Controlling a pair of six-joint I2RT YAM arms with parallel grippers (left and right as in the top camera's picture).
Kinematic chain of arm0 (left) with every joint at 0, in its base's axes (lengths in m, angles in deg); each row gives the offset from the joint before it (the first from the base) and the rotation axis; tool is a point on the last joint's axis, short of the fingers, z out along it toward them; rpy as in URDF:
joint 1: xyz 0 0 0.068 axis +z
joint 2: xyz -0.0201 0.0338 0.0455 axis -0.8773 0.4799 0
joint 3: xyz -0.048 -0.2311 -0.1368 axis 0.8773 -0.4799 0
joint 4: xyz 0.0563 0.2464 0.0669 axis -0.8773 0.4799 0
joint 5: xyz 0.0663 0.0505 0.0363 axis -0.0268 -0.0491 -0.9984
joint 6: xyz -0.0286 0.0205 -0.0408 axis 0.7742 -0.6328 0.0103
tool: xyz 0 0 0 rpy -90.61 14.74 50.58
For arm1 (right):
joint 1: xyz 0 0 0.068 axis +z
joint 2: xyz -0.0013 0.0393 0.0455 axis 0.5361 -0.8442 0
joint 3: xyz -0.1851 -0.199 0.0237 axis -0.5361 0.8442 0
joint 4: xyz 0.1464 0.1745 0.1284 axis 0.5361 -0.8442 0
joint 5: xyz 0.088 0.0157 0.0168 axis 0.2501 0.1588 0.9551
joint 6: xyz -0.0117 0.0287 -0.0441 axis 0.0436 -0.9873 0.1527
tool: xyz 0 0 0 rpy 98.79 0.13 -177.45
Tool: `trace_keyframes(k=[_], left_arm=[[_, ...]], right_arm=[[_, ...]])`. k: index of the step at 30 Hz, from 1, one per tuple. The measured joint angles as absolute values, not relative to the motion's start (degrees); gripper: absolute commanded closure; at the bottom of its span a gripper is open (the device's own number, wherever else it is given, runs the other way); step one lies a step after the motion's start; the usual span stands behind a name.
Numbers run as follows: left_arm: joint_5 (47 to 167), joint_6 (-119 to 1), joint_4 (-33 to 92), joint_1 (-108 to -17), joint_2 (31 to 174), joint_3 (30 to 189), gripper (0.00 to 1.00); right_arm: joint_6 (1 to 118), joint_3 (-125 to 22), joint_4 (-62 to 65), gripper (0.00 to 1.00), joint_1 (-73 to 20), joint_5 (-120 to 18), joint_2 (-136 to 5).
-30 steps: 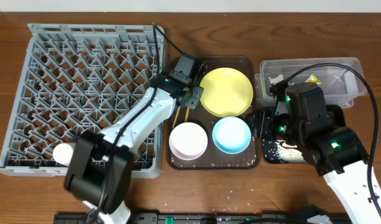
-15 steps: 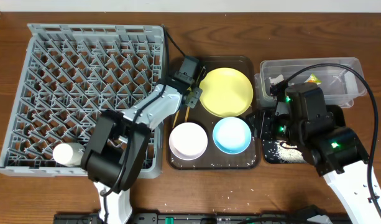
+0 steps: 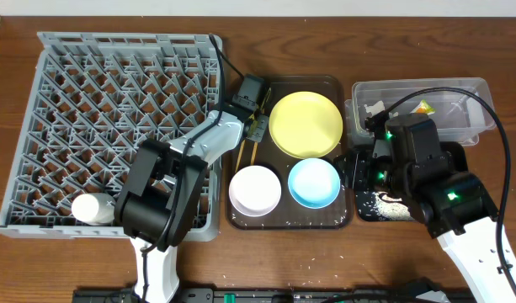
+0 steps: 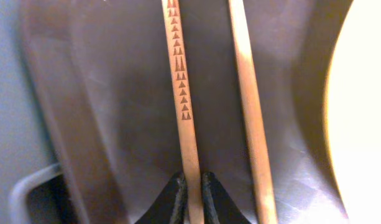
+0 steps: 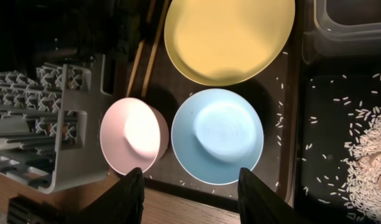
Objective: Sort waste into correct bins and load items into the dishwasher
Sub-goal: 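Grasp the wooden chopsticks on the brown tray with the left gripper, then place the chopsticks upright into the dish rack with the left gripper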
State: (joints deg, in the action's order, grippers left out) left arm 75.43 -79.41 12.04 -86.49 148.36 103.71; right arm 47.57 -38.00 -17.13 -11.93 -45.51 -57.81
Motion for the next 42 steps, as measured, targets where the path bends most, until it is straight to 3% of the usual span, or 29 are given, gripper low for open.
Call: trace_keyframes(k=[7,14,22,26,33,38,42], left_arm=[[80.11,-78.14,15.04,-86.49,146.04,103.67,0.92],[80.9,-78.07,20.22,-86.49,131.38,103.51,0.92],[71.19,-73.64,37.49,-85.57,119.35,103.62,0.91],[69.29,-71.82,38.27,-82.62,119.75,102.73,0.9],[68.94,-70.66,38.3,-80.66,122.39,101.31,0.78],[71.76,-70.45,38.4,-80.66,122.26,101.31,0.48],[80.55,-70.05,35.87,-80.66,120.21,101.33,0.49]], right_arm=[[47.57,-37.94,-17.11,0.56,-11.93,-45.47,-57.81],[47.57,-37.91,-17.11,0.56,-11.93,-45.47,-57.81],[47.57,-37.83,-17.5,0.56,-11.93,-45.44,-57.81],[47.57,-37.83,-17.46,0.56,-11.93,-45.44,-57.81],[47.57,-37.83,-17.46,0.56,-11.93,-45.44,-57.81],[47.59,-37.83,-17.46,0.54,-11.93,-45.47,-57.81],[47.57,-37.83,-17.46,0.53,-11.93,-45.44,-57.81]])
